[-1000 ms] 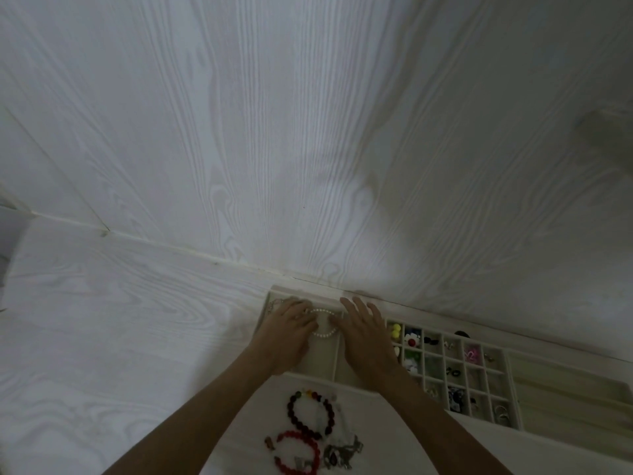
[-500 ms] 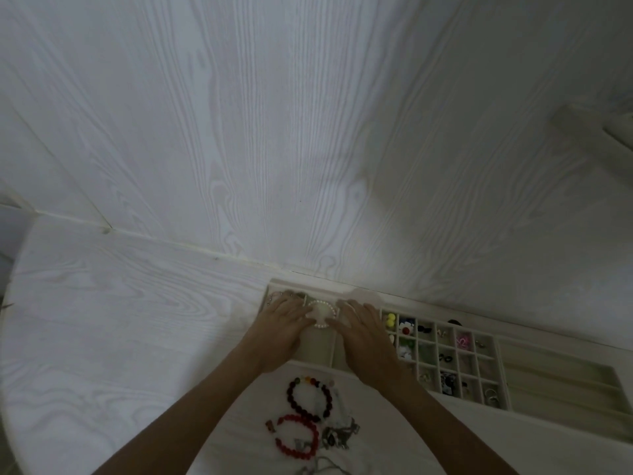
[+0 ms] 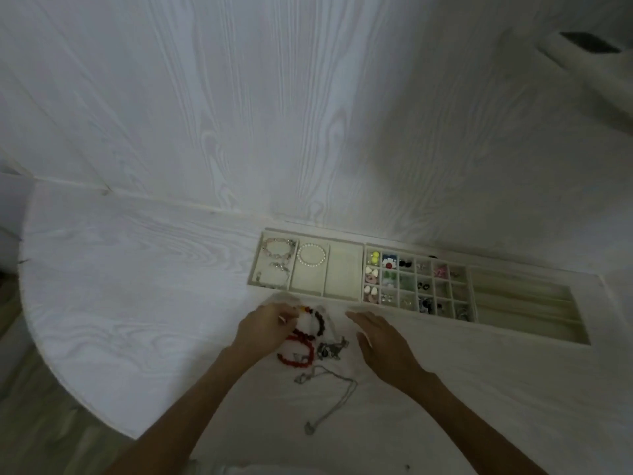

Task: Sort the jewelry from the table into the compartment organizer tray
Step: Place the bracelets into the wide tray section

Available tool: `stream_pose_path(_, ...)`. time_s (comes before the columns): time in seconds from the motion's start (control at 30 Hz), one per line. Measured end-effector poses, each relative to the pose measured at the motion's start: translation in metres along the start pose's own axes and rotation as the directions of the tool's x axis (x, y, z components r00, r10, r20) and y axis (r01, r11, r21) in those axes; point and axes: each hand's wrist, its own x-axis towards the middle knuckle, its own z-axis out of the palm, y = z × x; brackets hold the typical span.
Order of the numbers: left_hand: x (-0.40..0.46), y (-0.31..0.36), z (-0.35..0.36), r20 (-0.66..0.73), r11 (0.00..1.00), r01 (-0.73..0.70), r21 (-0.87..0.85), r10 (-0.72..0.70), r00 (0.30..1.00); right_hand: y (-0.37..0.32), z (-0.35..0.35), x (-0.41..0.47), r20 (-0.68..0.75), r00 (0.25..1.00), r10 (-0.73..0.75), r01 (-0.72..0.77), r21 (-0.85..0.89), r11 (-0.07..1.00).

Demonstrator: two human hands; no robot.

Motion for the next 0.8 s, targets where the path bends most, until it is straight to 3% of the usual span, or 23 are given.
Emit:
stream_pose_path(0.13, -0.001, 0.008, 0.013, -0.005, 0.997, 0.072, -0.005, -0.072, 0.997, -0.007, 0.015, -0.006, 0.124, 0.992, 0.04, -0.048, 0.062, 0.997)
stream_pose_path(0.23, 0.001, 0.016, 0.021, -0.029, 0.997, 0.075, -0.009, -0.075, 0.997, -0.016, 0.024, -0.011, 0.172, 0.984, 0.051, -0.045, -0.039, 0.998)
stream_pose_path(0.33, 0.001, 0.024, 0.03, -0.075, 0.994, 0.099, 0.049, -0.096, 0.993, -0.026, 0.031, -0.022, 0.134, 0.986, 0.099, -0.079, -0.143, 0.986)
stream_pose_path(0.47, 0.001, 0.036, 0.038, -0.18, 0.982, 0.133, 0.133, -0.108, 0.978, -0.033, 0.038, -0.035, 0.067, 0.998, 0.02, -0.009, -0.163, 0.987)
stream_pose_path(0.57, 0.003, 0.037, 0.039, -0.141, 0.991, 0.059, 0.12, -0.042, 0.989, -0.035, 0.033, -0.032, -0.036, 0.999, 0.01, -0.01, 0.018, 1.0)
stream_pose_path(0.63, 0.001, 0.036, 0.036, -0.108, 0.996, -0.033, 0.085, 0.042, 0.993, -0.038, 0.024, -0.023, -0.116, 0.984, 0.137, -0.104, 0.254, 0.962)
stream_pose_path(0.7, -0.006, 0.037, 0.03, -0.087, 0.988, -0.134, 0.071, 0.14, 0.986, -0.044, 0.011, -0.01, -0.093, 0.968, 0.235, -0.178, 0.407, 0.896)
stream_pose_path(0.8, -0.017, 0.041, 0.017, -0.075, 0.972, -0.236, 0.018, 0.237, 0.969, -0.049, -0.008, 0.007, 0.092, 0.973, 0.213, -0.229, 0.52, 0.823)
